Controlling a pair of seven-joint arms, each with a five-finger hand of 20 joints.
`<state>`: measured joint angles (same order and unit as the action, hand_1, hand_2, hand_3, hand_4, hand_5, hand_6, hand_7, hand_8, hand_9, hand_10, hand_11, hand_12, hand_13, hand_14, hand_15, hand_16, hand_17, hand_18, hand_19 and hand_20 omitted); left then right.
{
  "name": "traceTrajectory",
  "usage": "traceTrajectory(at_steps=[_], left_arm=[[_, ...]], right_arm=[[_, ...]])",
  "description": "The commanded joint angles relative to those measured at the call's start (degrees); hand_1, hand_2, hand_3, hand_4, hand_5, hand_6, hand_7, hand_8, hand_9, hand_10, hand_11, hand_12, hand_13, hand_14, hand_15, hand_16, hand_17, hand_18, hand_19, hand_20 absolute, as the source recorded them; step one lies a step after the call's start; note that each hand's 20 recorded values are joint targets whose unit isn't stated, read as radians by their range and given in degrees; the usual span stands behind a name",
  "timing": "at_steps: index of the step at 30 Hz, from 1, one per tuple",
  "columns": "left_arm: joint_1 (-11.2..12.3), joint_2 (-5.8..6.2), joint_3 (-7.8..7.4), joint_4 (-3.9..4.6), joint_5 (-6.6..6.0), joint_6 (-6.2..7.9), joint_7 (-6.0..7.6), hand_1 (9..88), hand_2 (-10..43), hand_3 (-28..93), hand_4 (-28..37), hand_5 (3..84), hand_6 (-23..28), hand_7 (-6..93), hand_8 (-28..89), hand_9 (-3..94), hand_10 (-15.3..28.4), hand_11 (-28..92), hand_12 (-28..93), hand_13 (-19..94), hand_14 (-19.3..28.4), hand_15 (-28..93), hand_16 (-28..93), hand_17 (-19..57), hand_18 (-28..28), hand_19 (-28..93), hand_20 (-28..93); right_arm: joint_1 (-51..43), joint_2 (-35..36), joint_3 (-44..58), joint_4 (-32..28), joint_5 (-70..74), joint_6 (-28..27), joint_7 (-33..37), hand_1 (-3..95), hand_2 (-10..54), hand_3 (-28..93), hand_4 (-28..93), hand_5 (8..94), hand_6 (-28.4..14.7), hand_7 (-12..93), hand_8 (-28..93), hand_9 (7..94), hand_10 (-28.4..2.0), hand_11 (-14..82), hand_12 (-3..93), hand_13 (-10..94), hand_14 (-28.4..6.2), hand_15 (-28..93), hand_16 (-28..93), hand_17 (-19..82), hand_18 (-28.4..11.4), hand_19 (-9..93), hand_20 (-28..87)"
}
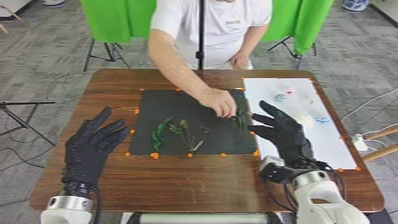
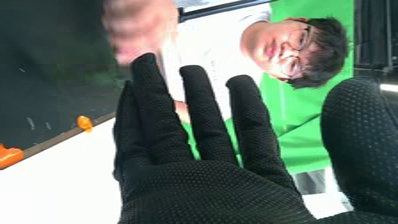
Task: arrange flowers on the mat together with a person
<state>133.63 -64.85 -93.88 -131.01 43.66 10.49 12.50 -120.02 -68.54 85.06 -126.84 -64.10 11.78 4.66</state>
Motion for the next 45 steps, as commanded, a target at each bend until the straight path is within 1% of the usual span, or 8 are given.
traceTrajectory(at_steps=[1, 7, 12, 15, 19, 35, 36, 45], left_arm=[[0.54, -0.73, -0.62, -0.15, -0.95, -1.15, 0.71, 16.2, 13.3, 74, -28.3, 32.3, 9.1, 6.6, -8, 35.0, 22.1, 23, 9, 27, 28.4, 48, -10, -4.6, 27.4, 65, 1], [0.49, -0.83, -1.52, -0.42, -1.0, -1.92, 1.39, 16.3, 13.3, 74, -28.3, 32.4, 9.1, 6.4, -8, 35.2, 22.2, 23, 9, 28, 28.4, 49, -11, -3.6, 28.2, 67, 2], [0.19, -0.78, -1.22, -0.28, -1.07, -1.36, 2.29, 16.4, 13.3, 73, -28.3, 32.3, 9.1, 6.3, -8, 35.2, 22.2, 23, 9, 29, 28.4, 48, -11, -1.1, 28.3, 69, 1], [0.24, -0.51, -0.94, -0.32, -1.12, -0.73, 2.68, 16.7, 13.2, 73, -28.3, 32.6, 9.2, 5.8, -7, 35.9, 22.3, 22, 9, 32, 28.4, 46, -11, 6.2, 28.4, 83, -23], [0.4, -0.49, -0.87, -0.34, -1.09, -0.53, 2.66, 17.2, 13.2, 73, -28.3, 33.0, 9.2, 5.7, -8, 36.8, 22.3, 22, 9, 34, 28.4, 45, -11, 13.1, 28.4, 88, -28], [0.6, 0.01, -0.92, -0.3, -1.59, -0.33, 2.35, 17.2, 12.8, 74, -28.3, 33.1, 9.3, 6.2, -8, 36.9, 22.4, 22, 10, 33, 28.4, 44, -10, 7.6, 28.4, 81, -28], [0.7, 0.29, -0.75, -0.4, -1.75, 0.16, 2.7, 17.2, 12.8, 74, -28.3, 33.1, 9.3, 6.2, -8, 36.9, 22.4, 22, 10, 33, 28.4, 44, -10, 7.2, 28.4, 81, -28], [0.58, 0.31, -0.69, -0.53, -1.83, 0.29, 2.25, 17.5, 13.0, 74, -28.3, 33.1, 9.4, 6.3, -8, 36.7, 22.5, 22, 10, 32, 28.4, 45, -10, 6.4, 28.4, 82, -28]], right_arm=[[0.06, 0.1, -0.88, 0.56, -1.83, 0.09, -0.43, 16.9, 5.4, 84, -28, 38.7, -1.6, 12, -13, 46.2, -17.4, 8.8, 11.7, 41, -21.4, 23, 18, 6, -20.0, 43, 16], [1.56, 0.38, -1.67, 1.29, -2.45, -0.17, -0.33, 17.3, 5.1, 84, -28, 38.7, -1.6, 12, -13, 46.3, -17.3, 9.0, 11.7, 41, -21.1, 24, 18, 6, -19.9, 44, 16], [2.17, 0.44, -2.2, 1.55, -2.95, -0.1, -0.07, 17.8, 4.9, 85, -28, 38.8, -1.6, 13, -13, 46.5, -17.2, 9.3, 11.7, 42, -20.9, 24, 17, 6, -19.9, 44, 16], [2.27, 0.4, -2.44, 1.56, -3.14, -0.19, 0.07, 18.1, 4.7, 85, -28, 38.7, -1.6, 13, -13, 46.6, -17.3, 9.4, 11.7, 42, -20.8, 25, 17, 6, -19.9, 44, 16], [2.07, 0.39, -2.11, 1.54, -3.23, -0.45, -0.04, 18.4, 4.6, 85, -28, 38.7, -1.6, 13, -13, 46.7, -17.3, 9.6, 11.6, 42, -20.7, 25, 17, 6, -19.9, 44, 16], [2.71, 1.13, -2.03, 1.22, -4.32, 1.25, 0.02, 19.1, 4.6, 85, -28, 38.9, -1.6, 13, -13, 47.1, -17.4, 10.0, 11.6, 43, -20.6, 27, 16, 6, -19.9, 45, 16], [2.86, 1.1, -1.93, 1.11, -4.81, 1.32, 0.18, 19.1, 4.5, 85, -28, 38.9, -1.6, 13, -13, 47.2, -17.4, 10.1, 11.6, 43, -20.6, 28, 16, 6, -19.9, 45, 16], [3.27, 4.48, -2.61, -1.34, -17.54, 12.62, 6.72, 19.6, 3.9, 85, -28, 40.6, -1.7, 14, -14, 47.9, -17.8, 11.2, 11.8, 48, -19.5, 40, 13, 7, -20.2, 49, 17]])
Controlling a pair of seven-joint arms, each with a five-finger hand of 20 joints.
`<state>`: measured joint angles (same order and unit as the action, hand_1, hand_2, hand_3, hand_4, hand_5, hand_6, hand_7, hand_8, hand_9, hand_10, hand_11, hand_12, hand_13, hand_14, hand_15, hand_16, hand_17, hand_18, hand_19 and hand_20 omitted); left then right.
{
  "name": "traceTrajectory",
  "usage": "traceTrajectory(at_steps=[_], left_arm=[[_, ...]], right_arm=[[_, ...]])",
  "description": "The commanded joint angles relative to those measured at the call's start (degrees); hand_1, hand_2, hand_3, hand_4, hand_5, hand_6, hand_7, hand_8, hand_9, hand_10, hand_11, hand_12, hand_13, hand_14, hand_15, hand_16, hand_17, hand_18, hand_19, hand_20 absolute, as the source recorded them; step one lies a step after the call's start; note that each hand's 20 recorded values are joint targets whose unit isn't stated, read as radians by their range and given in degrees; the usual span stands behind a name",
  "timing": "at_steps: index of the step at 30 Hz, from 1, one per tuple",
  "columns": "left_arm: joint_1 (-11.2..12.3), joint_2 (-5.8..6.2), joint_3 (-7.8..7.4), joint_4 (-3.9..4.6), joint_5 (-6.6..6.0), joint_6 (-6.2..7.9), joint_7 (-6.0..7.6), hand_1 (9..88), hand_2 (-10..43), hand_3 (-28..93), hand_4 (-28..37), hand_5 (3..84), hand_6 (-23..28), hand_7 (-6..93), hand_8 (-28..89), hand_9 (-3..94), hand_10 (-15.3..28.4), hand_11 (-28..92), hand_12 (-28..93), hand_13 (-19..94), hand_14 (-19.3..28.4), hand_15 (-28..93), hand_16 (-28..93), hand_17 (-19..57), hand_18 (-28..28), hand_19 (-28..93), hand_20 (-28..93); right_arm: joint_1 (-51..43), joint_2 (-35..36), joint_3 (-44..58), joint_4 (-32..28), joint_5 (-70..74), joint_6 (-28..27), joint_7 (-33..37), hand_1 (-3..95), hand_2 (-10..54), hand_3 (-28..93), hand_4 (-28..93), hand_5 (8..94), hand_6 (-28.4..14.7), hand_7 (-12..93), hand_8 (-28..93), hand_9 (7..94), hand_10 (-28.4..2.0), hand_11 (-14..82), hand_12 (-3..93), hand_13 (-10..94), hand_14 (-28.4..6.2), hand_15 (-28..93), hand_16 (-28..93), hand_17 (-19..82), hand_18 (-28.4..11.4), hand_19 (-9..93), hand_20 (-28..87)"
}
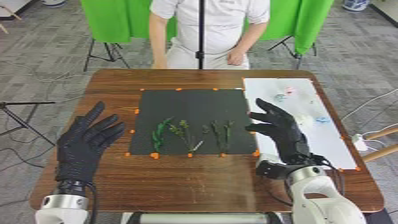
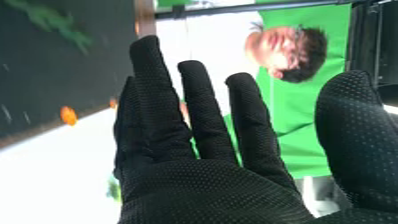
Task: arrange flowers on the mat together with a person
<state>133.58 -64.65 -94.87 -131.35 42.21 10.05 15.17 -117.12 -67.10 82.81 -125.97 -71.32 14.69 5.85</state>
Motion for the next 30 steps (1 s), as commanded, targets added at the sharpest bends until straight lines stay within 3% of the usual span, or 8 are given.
traceTrajectory(at_steps=[1, 5, 6, 8, 18, 24, 27, 30], left_arm=[[0.75, 0.15, 0.31, -0.27, -0.43, 0.8, -0.38, 17.6, 13.0, 74, -28.3, 33.1, 9.4, 6.3, -8, 36.7, 22.5, 22, 9, 32, 28.4, 45, -10, 6.4, 28.4, 82, -28], [0.95, 0.34, 0.31, -0.4, -0.64, 1.22, -0.34, 17.8, 13.1, 73, -28.3, 33.1, 9.5, 6.4, -8, 36.7, 22.5, 22, 9, 32, 28.4, 45, -10, 6.2, 28.4, 82, -28], [0.92, 0.3, 0.28, -0.4, -0.64, 1.11, -0.49, 17.8, 13.1, 73, -28.3, 33.1, 9.5, 6.4, -8, 36.7, 22.5, 22, 9, 32, 28.4, 45, -10, 6.0, 28.4, 82, -28], [1.05, 0.53, 0.35, -0.56, -0.77, 1.44, -0.29, 17.9, 13.1, 74, -28.3, 33.1, 9.6, 6.5, -8, 36.7, 22.6, 23, 9, 32, 28.4, 45, -10, 5.6, 28.4, 82, -28], [0.67, 0.55, 0.2, -0.83, -0.52, 1.24, -0.88, 18.1, 13.1, 73, -28.3, 33.2, 9.7, 6.7, -8, 36.6, 22.7, 23, 9, 31, 28.4, 45, -10, 4.9, 28.4, 82, -28], [0.81, 0.58, 0.2, -0.99, -0.82, 1.5, -1.03, 18.2, 13.1, 74, -28.3, 33.3, 9.8, 6.8, -8, 36.7, 22.7, 23, 9, 32, 28.4, 46, -10, 4.7, 28.4, 82, -28], [0.85, 1.03, 0.42, -1.05, -2.48, 1.36, -0.18, 18.3, 13.1, 74, -28.3, 33.3, 9.8, 6.8, -8, 36.7, 22.8, 23, 9, 32, 28.4, 46, -10, 4.6, 28.4, 82, -28], [0.82, 1.33, 0.4, -1.14, -2.44, 1.64, 0.01, 18.4, 13.1, 74, -28.3, 33.3, 9.8, 6.8, -8, 36.8, 22.7, 23, 9, 32, 28.4, 46, -10, 4.3, 28.4, 81, -28]], right_arm=[[0.28, 3.66, -0.37, -2.5, -12.19, 11.1, 6.67, 20.0, 3.6, 85, -28, 40.9, -1.8, 14, -14, 48.1, -17.8, 11.3, 11.8, 49, -18.9, 42, 12, 7, -20.1, 49, 17], [2.28, 7.26, -3.55, -1.44, -31.23, 18.05, 16.86, 21.7, 3.6, 84, -28, 42.6, -2.1, 15, -14, 49.6, -17.7, 12.8, 12.0, 52, -18.2, 47, 12, 9, -20.0, 52, 17], [7.68, 7.51, -7.6, 0.34, -37.09, 19.62, 23.07, 22.0, 3.5, 84, -28, 42.9, -2.2, 15, -14, 49.9, -17.6, 13.0, 11.9, 52, -17.9, 47, 11, 9, -20.0, 52, 17], [8.18, 8.6, -8.13, 1.22, -43.1, 19.89, 26.83, 22.6, 3.0, 84, -28, 43.6, -2.4, 16, -14, 50.3, -17.5, 13.4, 11.8, 53, -17.6, 48, 11, 9, -19.9, 53, 17], [16.15, 11.21, -13.11, 6.92, -66.6, 5.98, 47.23, 24.6, -0.4, 82, -28, 44.5, -2.4, 16, -15, 51.9, -16.8, 15.0, 11.8, 55, -16.0, 49, 9, 11, -19.8, 55, 15], [20.02, 11.65, -16.04, 10.45, -69.48, 1.45, 49.51, 26.2, -2.8, 82, -28, 43.7, -1.8, 15, -14, 54.3, -16.9, 16.6, 12.1, 57, -15.3, 49, 9, 12, -19.5, 57, 15], [21.72, 11.41, -16.77, 11.63, -67.62, -0.59, 48.92, 26.9, -3.2, 83, -28, 41.6, -1.6, 15, -14, 54.7, -17.0, 16.6, 12.0, 57, -15.1, 48, 9, 12, -19.5, 57, 14], [23.66, 10.83, -18.16, 13.65, -68.1, -3.62, 48.85, 27.3, -3.1, 84, -28, 40.1, -1.2, 14, -14, 54.4, -17.1, 16.5, 11.9, 57, -15.2, 48, 9, 12, -19.4, 58, 13]])
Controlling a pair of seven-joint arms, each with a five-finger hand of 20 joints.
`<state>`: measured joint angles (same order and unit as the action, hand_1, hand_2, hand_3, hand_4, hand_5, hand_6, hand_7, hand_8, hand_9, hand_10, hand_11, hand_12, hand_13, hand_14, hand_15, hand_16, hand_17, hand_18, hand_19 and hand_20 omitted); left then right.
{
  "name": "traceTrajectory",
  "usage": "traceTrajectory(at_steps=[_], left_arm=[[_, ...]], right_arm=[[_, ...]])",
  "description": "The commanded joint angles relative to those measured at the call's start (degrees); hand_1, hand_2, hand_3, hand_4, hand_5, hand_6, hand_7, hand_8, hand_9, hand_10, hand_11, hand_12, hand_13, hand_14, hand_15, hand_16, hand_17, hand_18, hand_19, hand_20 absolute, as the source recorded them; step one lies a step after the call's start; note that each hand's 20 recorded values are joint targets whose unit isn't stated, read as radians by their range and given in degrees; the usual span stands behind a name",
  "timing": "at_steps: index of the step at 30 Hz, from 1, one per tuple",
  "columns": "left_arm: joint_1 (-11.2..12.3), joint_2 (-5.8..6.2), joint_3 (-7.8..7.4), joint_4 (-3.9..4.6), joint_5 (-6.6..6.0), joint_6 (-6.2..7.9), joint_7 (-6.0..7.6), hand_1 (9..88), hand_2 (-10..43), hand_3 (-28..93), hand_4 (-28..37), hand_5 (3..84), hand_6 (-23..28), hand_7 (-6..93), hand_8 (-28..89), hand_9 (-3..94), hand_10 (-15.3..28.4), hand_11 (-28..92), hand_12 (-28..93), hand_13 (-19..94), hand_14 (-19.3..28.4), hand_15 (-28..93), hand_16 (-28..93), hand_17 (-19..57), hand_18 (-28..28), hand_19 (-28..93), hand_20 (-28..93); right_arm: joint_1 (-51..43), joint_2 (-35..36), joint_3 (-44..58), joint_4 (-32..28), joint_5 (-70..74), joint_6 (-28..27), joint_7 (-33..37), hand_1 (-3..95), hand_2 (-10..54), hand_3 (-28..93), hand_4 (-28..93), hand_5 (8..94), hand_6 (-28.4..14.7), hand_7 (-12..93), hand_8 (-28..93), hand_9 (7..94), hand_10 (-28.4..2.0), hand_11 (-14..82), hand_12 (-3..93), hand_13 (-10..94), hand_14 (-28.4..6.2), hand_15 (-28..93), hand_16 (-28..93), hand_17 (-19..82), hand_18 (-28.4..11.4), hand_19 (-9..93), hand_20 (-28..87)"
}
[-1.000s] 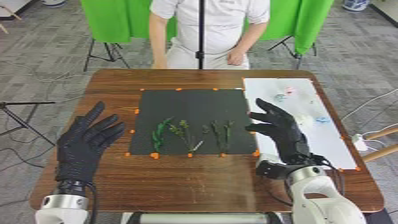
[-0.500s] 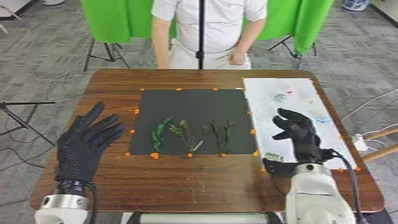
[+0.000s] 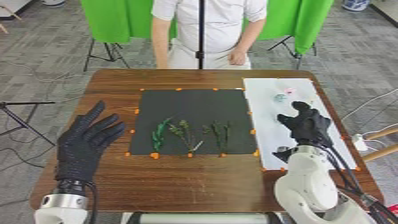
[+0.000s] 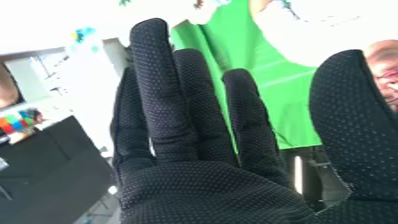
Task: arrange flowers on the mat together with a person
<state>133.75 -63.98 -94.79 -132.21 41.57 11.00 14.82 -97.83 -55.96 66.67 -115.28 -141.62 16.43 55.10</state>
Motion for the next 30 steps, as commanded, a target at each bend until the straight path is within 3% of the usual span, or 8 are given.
traceTrajectory(at_steps=[1, 14, 17, 18, 22, 25, 30], left_arm=[[0.42, 0.78, 0.35, -0.21, -1.79, 0.86, 0.39, 18.3, 13.0, 74, -28.3, 33.4, 9.8, 6.8, -8, 36.8, 22.7, 24, 9, 32, 28.4, 46, -10, 4.1, 28.4, 81, -28], [0.51, 0.8, 0.53, -0.22, -2.21, 1.39, 0.38, 19.0, 12.8, 74, -28.3, 33.6, 10.1, 6.9, -8, 36.8, 22.8, 24, 9, 32, 28.4, 46, -11, 3.2, 28.4, 80, -28], [0.17, 0.67, 0.59, -0.06, -2.19, 1.06, 0.1, 19.1, 12.8, 74, -28.3, 33.6, 10.1, 6.8, -8, 36.9, 22.8, 24, 9, 31, 28.4, 46, -11, 3.1, 28.4, 80, -28], [0.23, 0.95, 0.75, -0.12, -2.28, 1.33, 0.51, 19.2, 12.8, 74, -28.3, 33.7, 10.2, 6.8, -8, 36.8, 22.8, 24, 9, 31, 28.4, 46, -11, 3.1, 28.4, 80, -28], [0.12, 1.02, 0.66, -0.19, -2.23, 1.22, 0.43, 19.4, 12.8, 74, -28.3, 33.7, 10.2, 6.8, -8, 36.9, 22.9, 24, 9, 32, 28.4, 46, -11, 3.1, 28.4, 80, -28], [0.07, 0.91, 0.47, -0.28, -2.19, 1.24, 0.14, 19.3, 12.8, 74, -28.3, 33.8, 10.3, 6.8, -8, 36.9, 22.9, 24, 9, 32, 28.4, 46, -11, 3.1, 28.4, 80, -28], [0.34, 1.22, 0.46, -0.61, -2.15, 1.25, 0.47, 19.4, 12.8, 74, -28.3, 33.9, 10.3, 6.8, -8, 36.9, 22.9, 24, 9, 31, 28.4, 46, -11, 3.1, 28.4, 80, -28]], right_arm=[[5.17, -0.37, -2.5, 3.66, 2.75, -6.37, -0.56, 27.3, -3.1, 84, -28, 39.9, -1.1, 15, -14, 54.4, -17.1, 16.6, 11.9, 57, -15.2, 48, 9, 12, -19.4, 58, 13], [12.34, -2.17, -9.23, 11.82, 3.49, -18.6, 4.4, 29.3, -2.9, 83, -28, 42.1, 0.3, 15, -14, 58.3, -16.6, 17.2, 11.9, 60, -14.4, 47, 9, 13, -18.5, 59, 12], [12.79, -2.59, -10.41, 13.03, 1.23, -18.5, 3.82, 34.8, -3.2, 83, -28, 51.9, 0.6, 16, -15, 65.6, -14.9, 18.5, 12.1, 63, -12.4, 44, 10, 15, -17.5, 61, 10], [12.93, -2.76, -10.91, 13.49, -0.48, -18.13, 3.39, 38.5, -4.1, 82, -28, 58.7, 1.4, 17, -15, 71.3, -13.5, 19.2, 13.1, 68, -10.5, 42, 12, 16, -16.8, 62, 9], [12.91, -2.59, -12.11, 14.22, -3.62, -17.94, 3.4, 52.4, -8.6, 73, -28, 78.4, 1.8, 19, -3, 87.9, -8.8, 16.3, 23.5, 78, -5.8, 35, 24, 20, -14.6, 65, 7], [12.93, -2.43, -12.06, 14.49, -3.48, -17.76, 3.78, 54.9, -9.4, 72, -28, 81.8, 1.6, 19, -1, 91.8, -7.7, 13.8, 27.4, 80, -4.7, 33, 29, 22, -14.0, 66, 6], [12.35, -1.83, -12.37, 13.57, -6.82, -13.0, 4.2, 56.3, -9.5, 71, -28, 83.7, 1.3, 19, -1, 93.5, -6.4, 11.6, 30.3, 83, -4.1, 32, 31, 23, -14.0, 68, 6]])
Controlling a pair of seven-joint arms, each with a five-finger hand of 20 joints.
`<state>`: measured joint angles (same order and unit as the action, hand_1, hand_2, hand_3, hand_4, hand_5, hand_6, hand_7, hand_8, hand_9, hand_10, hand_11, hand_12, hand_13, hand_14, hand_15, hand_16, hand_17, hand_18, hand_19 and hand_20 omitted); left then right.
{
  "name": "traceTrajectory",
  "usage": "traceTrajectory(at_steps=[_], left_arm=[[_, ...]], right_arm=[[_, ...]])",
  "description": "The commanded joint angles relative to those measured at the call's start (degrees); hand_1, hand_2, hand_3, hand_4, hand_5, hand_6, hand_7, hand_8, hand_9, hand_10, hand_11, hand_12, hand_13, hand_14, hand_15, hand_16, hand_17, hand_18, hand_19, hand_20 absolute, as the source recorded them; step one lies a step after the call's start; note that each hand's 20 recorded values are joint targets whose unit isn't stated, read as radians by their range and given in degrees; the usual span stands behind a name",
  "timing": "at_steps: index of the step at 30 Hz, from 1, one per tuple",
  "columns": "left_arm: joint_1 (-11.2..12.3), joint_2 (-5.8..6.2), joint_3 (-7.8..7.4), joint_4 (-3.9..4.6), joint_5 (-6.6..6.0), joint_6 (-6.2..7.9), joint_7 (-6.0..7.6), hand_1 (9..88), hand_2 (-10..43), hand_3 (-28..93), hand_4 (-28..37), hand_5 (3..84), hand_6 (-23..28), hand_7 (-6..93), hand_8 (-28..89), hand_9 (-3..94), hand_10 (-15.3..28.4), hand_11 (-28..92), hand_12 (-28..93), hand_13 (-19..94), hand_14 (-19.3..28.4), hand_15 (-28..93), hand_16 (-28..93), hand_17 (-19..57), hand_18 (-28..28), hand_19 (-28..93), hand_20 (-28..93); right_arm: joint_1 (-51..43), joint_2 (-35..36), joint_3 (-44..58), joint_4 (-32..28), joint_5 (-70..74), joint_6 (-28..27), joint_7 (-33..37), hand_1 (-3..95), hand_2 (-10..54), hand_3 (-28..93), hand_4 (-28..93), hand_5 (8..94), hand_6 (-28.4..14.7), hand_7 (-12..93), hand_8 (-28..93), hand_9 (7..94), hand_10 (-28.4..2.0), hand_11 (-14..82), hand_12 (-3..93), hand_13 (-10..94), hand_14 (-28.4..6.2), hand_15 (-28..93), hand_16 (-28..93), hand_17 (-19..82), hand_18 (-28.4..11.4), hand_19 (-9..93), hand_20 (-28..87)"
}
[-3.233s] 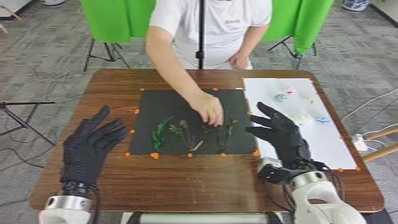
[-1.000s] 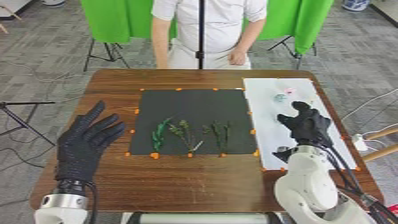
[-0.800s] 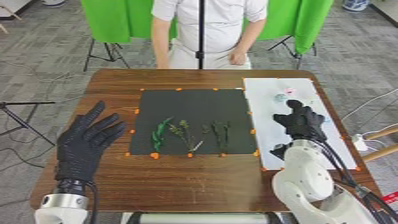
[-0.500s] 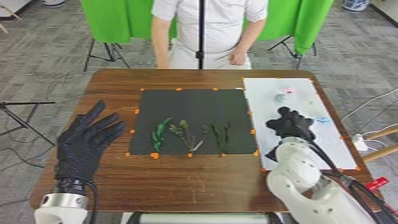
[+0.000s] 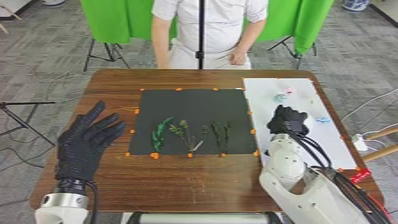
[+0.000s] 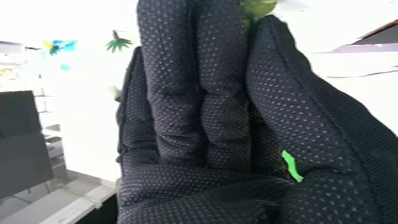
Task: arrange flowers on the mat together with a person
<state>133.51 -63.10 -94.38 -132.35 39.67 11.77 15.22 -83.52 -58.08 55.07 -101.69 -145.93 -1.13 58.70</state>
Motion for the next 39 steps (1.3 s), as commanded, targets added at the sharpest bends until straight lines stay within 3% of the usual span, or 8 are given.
traceTrajectory(at_steps=[1, 10, 16, 20, 24, 28, 31, 39], left_arm=[[0.6, 0.4, 0.02, -0.56, -0.25, 0.46, 0.14, 19.5, 12.8, 74, -28.3, 33.9, 10.3, 6.8, -8, 36.9, 22.9, 24, 9, 31, 28.4, 46, -11, 3.1, 28.4, 80, -28], [-0.8, 0.94, -0.1, -0.63, 0.29, -0.41, 0.26, 19.3, 12.8, 74, -28.3, 33.8, 10.3, 6.7, -8, 36.9, 22.9, 24, 9, 31, 28.4, 46, -11, 3.4, 28.4, 82, -28], [-4.08, 1.12, 0.73, 0.0, 0.94, -2.26, -0.6, 19.0, 12.7, 74, -28.3, 33.8, 10.1, 6.8, -8, 37.0, 22.9, 24, 9, 32, 28.4, 46, -11, 3.7, 28.4, 85, -28], [-5.56, 2.48, 1.78, 0.22, 0.67, -1.81, 0.98, 18.8, 12.7, 74, -28.3, 33.8, 10.1, 6.8, -8, 37.0, 22.8, 24, 9, 32, 28.4, 46, -11, 4.1, 28.4, 87, -28], [-7.66, 4.23, 3.21, 0.51, 0.38, -1.55, 1.66, 18.7, 12.7, 74, -28.3, 34.0, 10.1, 6.9, -8, 37.3, 22.8, 24, 9, 32, 28.4, 46, -10, 4.3, 28.4, 88, -28], [-8.95, 5.6, 4.0, 0.86, -2.52, -2.14, 3.18, 18.6, 12.8, 74, -28.3, 34.2, 10.2, 6.8, -8, 37.6, 22.9, 24, 9, 32, 28.4, 47, -10, 4.7, 28.4, 89, -28], [-10.09, 5.94, 4.14, 1.15, -1.81, -2.45, 2.39, 18.7, 12.8, 74, -28.3, 34.3, 10.3, 6.8, -8, 37.7, 22.9, 24, 9, 33, 28.4, 47, -10, 4.8, 28.4, 89, -28], [-11.35, 7.17, 5.01, 1.35, -2.27, -2.31, 3.14, 18.9, 12.8, 74, -28.3, 34.6, 10.4, 6.7, -8, 38.1, 23.0, 24, 10, 33, 28.4, 47, -11, 4.9, 28.4, 89, -28]], right_arm=[[-2.19, 0.18, -0.52, -0.86, -2.59, 5.64, 0.3, 56.4, -9.5, 72, -28, 84.0, 1.2, 19, -1, 93.5, -6.3, 11.8, 30.5, 83, -4.0, 32, 31, 23, -14.0, 68, 6], [3.81, -6.35, -9.22, -7.47, 6.71, 10.68, -14.82, 56.5, -9.5, 72, -28, 84.9, 1.1, 18, -1, 93.7, -6.1, 13.1, 30.2, 84, -3.9, 32, 32, 23, -14.4, 69, 6], [11.52, -14.39, -16.88, -2.48, 11.73, 9.06, -24.63, 56.4, -9.5, 72, -28, 84.9, 1.2, 18, -1, 93.7, -6.1, 12.9, 30.3, 83, -3.9, 32, 32, 23, -14.0, 69, 5], [15.72, -17.92, -20.49, 1.99, 13.54, 9.62, -28.5, 56.3, -9.5, 72, -28, 85.0, 1.3, 18, -1, 93.7, -6.0, 12.8, 30.4, 83, -3.9, 32, 32, 22, -13.9, 68, 5], [19.44, -20.01, -22.98, 5.83, 15.96, 9.65, -29.97, 56.2, -9.5, 73, -28, 84.9, 1.4, 18, -1, 93.7, -6.1, 12.5, 30.6, 83, -3.7, 32, 32, 22, -13.8, 68, 5], [23.2, -21.36, -26.1, 9.64, 18.79, 9.81, -31.25, 56.0, -9.5, 73, -28, 84.9, 1.6, 18, -1, 93.7, -6.1, 12.6, 30.7, 83, -4.0, 32, 33, 22, -14.0, 68, 5], [25.55, -22.02, -28.4, 12.36, 19.65, 10.28, -30.91, 56.1, -9.5, 72, -28, 84.8, 1.8, 18, -1, 93.7, -6.2, 13.2, 30.4, 83, -4.0, 32, 33, 21, -14.3, 67, 5], [27.13, -23.22, -29.03, 15.74, 19.36, 4.27, -29.51, 55.7, -9.5, 70, -28, 83.9, 4.0, 16, -2, 93.7, -6.6, 14.7, 29.1, 82, -4.2, 35, 31, 21, -14.5, 64, 6]])
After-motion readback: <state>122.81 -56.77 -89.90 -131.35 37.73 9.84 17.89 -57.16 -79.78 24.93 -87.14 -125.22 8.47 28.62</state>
